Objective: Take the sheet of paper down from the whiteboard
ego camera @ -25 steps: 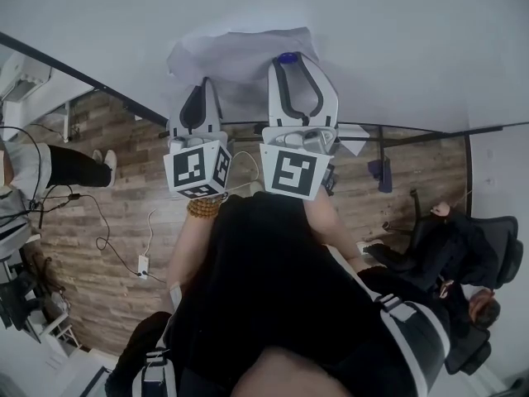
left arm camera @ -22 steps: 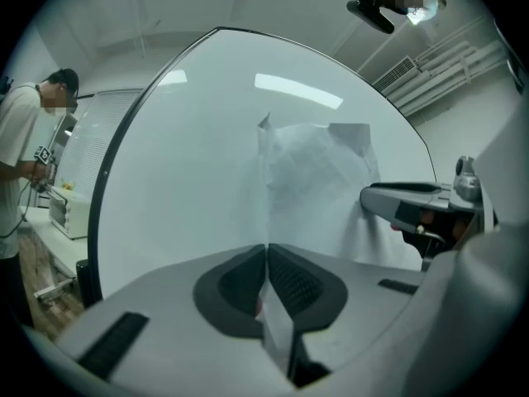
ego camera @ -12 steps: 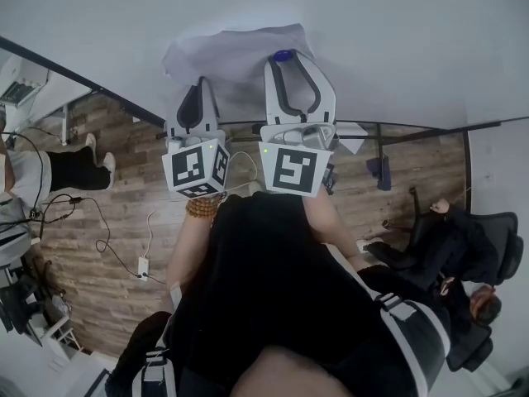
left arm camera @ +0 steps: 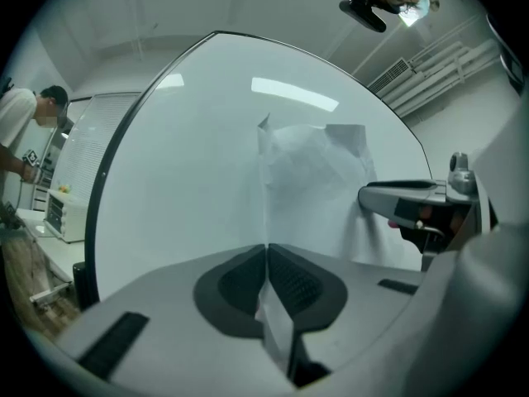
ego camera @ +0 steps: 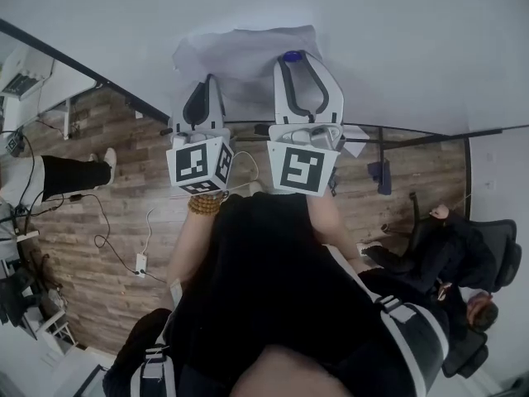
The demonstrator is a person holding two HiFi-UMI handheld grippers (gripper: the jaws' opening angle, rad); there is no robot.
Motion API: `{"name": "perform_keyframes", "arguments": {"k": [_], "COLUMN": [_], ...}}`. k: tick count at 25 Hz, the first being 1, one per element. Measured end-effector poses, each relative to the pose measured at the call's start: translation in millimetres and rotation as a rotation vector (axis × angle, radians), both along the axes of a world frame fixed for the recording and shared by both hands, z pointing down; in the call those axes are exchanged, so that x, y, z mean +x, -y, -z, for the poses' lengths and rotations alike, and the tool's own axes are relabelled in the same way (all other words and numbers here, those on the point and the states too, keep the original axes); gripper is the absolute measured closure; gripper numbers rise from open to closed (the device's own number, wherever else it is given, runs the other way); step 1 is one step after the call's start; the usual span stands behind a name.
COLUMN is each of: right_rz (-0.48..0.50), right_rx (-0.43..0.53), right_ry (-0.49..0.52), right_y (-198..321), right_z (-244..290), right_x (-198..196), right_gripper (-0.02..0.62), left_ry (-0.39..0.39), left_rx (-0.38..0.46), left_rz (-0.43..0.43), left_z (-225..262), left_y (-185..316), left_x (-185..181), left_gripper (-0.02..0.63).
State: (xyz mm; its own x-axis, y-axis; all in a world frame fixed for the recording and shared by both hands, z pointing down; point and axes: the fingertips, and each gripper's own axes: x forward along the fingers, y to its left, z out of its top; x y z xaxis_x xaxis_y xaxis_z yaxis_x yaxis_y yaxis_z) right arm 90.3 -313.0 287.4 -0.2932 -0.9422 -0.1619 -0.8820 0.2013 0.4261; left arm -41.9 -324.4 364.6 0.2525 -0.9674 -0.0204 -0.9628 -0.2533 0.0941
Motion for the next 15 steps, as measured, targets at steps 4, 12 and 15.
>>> {"name": "perform_keyframes", "arguments": {"k": [4, 12, 15], "right_rz": [-0.001, 0.036, 0.046], "right_rx": [-0.003, -0.018, -0.028], "right_ry": [-0.032, -0.056, -0.075], "right_y": [-0.5, 0.4, -0.3], "right_z": [-2.2, -4.0, -4.1], "right_x": [-0.9, -1.5, -0.7], "right_gripper": [0.477, 0.477, 0.477], "left_ry": [-0.007, -0.03, -0.034], "left_rx": [-0.009, -0.005, -0.004], "left_rz": [0.0, 0.001, -0.004], "left_z": [-0.3, 0.0, 0.2], "left_y": [-0.3, 0.9, 0.9], "left_x": [-1.0, -2.6, -1.6], "left_gripper": [0.584, 0.584, 0.586]}}
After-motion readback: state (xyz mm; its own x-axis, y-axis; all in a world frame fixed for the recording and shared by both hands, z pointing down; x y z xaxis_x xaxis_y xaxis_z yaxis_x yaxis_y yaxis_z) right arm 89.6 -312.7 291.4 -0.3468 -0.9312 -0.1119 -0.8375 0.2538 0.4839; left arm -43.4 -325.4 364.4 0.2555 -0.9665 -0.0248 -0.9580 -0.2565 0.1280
